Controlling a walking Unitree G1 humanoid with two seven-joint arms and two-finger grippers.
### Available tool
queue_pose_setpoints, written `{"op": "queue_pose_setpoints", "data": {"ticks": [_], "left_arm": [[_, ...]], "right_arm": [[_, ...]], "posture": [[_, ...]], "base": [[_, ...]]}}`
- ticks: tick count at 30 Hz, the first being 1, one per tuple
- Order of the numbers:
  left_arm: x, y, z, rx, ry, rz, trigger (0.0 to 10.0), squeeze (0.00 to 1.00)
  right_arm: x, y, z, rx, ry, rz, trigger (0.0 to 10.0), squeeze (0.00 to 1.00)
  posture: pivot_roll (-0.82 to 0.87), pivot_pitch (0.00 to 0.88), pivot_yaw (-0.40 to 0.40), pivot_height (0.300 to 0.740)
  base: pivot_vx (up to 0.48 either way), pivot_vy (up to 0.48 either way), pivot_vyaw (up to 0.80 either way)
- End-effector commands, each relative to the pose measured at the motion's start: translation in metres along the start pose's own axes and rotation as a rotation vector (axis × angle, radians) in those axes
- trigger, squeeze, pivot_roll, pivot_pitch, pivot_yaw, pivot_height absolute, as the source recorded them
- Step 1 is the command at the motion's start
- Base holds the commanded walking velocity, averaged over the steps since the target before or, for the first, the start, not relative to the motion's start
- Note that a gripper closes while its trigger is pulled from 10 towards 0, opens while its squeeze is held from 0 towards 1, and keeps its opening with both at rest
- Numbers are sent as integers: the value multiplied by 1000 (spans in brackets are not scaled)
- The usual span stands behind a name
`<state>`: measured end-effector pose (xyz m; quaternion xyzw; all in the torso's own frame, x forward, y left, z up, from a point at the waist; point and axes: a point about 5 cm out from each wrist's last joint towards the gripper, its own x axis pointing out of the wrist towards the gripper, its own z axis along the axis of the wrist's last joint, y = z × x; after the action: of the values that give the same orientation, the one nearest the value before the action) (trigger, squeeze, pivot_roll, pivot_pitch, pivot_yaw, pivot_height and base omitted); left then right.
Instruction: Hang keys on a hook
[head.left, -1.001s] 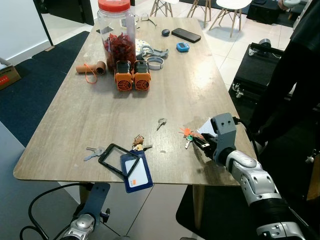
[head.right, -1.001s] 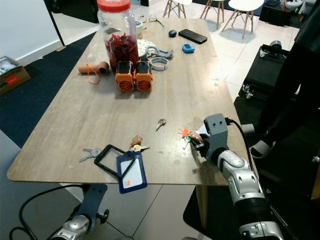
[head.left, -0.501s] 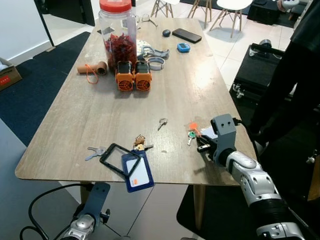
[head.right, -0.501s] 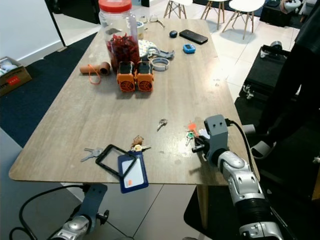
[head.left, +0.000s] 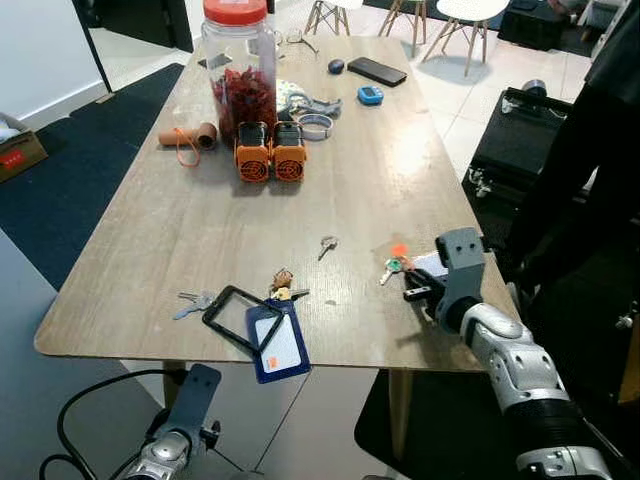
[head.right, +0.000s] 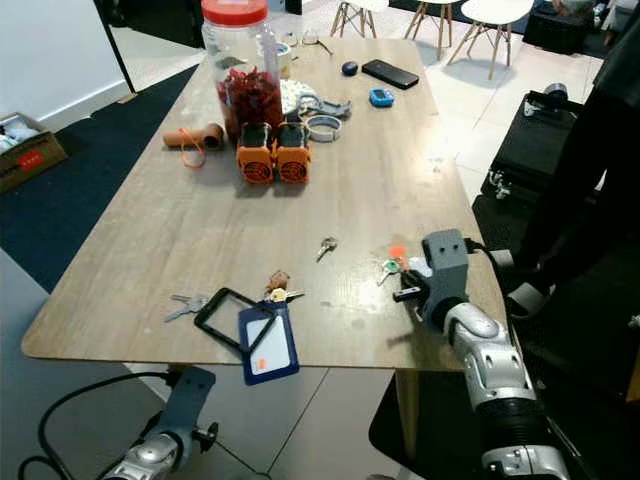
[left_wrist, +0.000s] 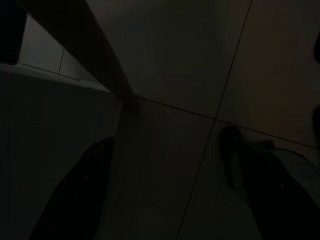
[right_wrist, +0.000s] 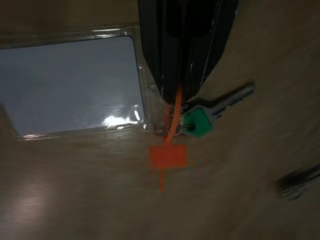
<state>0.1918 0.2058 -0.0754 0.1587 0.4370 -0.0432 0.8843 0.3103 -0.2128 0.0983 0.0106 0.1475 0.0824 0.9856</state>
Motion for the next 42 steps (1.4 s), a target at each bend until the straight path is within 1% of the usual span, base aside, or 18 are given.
{"op": "queue_pose_setpoints", "data": {"ticks": [1,3,7,9,12,15,18,22,23,24,26,27,29,34,37,38,39,42], "left_arm": [[0,3,-1,14,5,-2,10000,0],[0,3,0,13,3,-3,10000,0],[0,4,1,12,0,-5,10000,0],[0,4,1,12,0,-6,10000,0],[0,3,1,10,-1,-10,10000,0],[0,2,1,8,-2,-12,10000,0],[0,2,1,5,-3,-14,10000,0],[0,2,0,6,-5,-15,10000,0],[0,2,0,6,-6,-16,10000,0],[0,2,0,6,-6,-16,10000,0],[-1,1,-1,9,-7,-17,10000,0],[-1,1,-1,9,-7,-17,10000,0],[-1,1,-2,11,-7,-17,10000,0],[-1,1,-4,14,-4,-17,10000,0],[-2,-2,-6,21,5,-21,10000,0],[-2,-4,-8,25,11,-25,10000,0],[-2,-4,-8,25,11,-25,10000,0],[-2,-5,-8,26,15,-27,10000,0]], "right_arm": [[-4,-22,11,44,-69,-104,0,0],[-9,-38,18,71,-110,-174,0,0],[-29,-84,34,123,-203,-356,0,0],[-33,-92,37,134,-220,-389,0,0],[-61,-133,43,182,-297,-576,0,0],[-75,-149,40,204,-315,-657,0,0],[-99,-172,26,258,-325,-790,0,0],[-121,-187,-8,323,-274,-916,0,0],[-128,-189,-29,360,-227,-960,0,0],[-128,-189,-29,360,-227,-960,0,0],[-133,-179,-71,408,-101,-979,0,0],[-133,-179,-71,408,-101,-979,0,0],[-130,-159,-108,436,30,-947,0,0],[-123,-125,-150,470,201,-867,0,0],[-104,-66,-188,462,409,-640,0,0],[-98,-40,-202,463,483,-544,0,0],[-98,-40,-202,463,483,-544,0,0],[-95,-20,-212,472,526,-488,0,0]], "posture": [[72,62,-20,740],[70,60,-18,740],[70,58,-17,740],[70,58,-17,740],[68,57,-17,740],[69,57,-20,740],[69,57,-20,740],[69,56,-21,740],[69,56,-21,740],[69,56,-21,740],[72,55,-25,740],[72,55,-25,740],[72,55,-25,740],[72,53,-26,740],[66,51,-22,740],[70,47,-24,740],[70,47,-24,740],[76,44,-27,740]], "base": [[0,0,0],[0,0,0],[0,0,0],[0,0,0],[0,0,0],[0,0,0],[0,0,0],[0,0,0],[0,0,0],[0,0,0],[0,0,0],[0,0,0],[0,0,0],[0,0,0],[0,0,0],[0,0,0],[0,0,0],[0,0,0]]}}
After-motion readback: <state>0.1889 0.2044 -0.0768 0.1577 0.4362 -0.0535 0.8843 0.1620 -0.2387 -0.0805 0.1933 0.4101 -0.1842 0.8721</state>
